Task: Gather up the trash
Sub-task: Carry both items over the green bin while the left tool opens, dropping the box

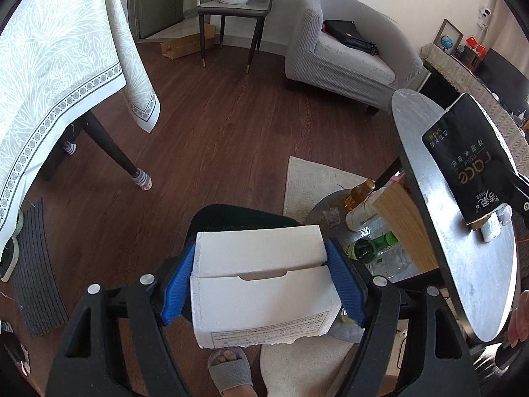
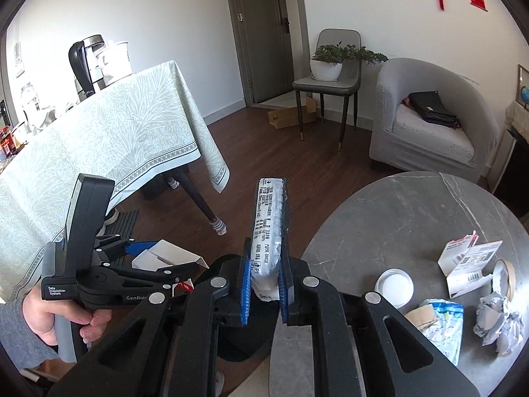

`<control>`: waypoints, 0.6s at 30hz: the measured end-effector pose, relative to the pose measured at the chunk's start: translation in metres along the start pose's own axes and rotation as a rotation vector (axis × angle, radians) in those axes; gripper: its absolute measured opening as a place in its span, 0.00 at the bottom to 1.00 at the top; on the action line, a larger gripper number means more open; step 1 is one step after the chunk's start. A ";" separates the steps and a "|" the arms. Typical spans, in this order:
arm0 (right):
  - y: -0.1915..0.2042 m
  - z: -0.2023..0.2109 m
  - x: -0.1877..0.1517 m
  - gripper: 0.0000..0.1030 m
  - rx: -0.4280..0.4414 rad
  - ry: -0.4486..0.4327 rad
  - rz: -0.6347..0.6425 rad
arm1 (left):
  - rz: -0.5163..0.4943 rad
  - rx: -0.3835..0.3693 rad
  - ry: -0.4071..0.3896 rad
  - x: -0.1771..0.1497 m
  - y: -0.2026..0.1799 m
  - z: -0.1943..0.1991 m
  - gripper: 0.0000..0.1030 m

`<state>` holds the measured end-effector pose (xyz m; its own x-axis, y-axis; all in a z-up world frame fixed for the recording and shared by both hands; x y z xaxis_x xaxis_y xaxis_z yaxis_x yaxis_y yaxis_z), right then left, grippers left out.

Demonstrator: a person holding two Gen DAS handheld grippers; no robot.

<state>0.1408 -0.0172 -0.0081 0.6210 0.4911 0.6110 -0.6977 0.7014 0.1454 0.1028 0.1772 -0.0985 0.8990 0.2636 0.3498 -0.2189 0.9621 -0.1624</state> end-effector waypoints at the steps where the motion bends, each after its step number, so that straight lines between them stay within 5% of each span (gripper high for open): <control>1: 0.004 -0.005 -0.003 0.13 0.013 0.011 0.003 | -0.001 0.008 0.011 -0.002 0.003 -0.005 0.75; 18: 0.040 -0.087 -0.013 0.13 0.100 0.225 0.015 | -0.007 0.086 0.148 -0.016 0.040 -0.064 0.75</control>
<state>0.1355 0.0495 -0.0774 0.6667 0.6112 0.4265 -0.7321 0.6443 0.2210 0.1036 0.2070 -0.1702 0.9451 0.2502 0.2102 -0.2387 0.9679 -0.0787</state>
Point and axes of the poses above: each gripper's, at about its wrist camera, not at the fingertips, and z roughly against the way its jaws point, y to its left, x to its top, the point moved 2 cm from there along -z, roughly the way its jaws point, and after that the axes turned 10 degrees about y, right-handed, at the moved point
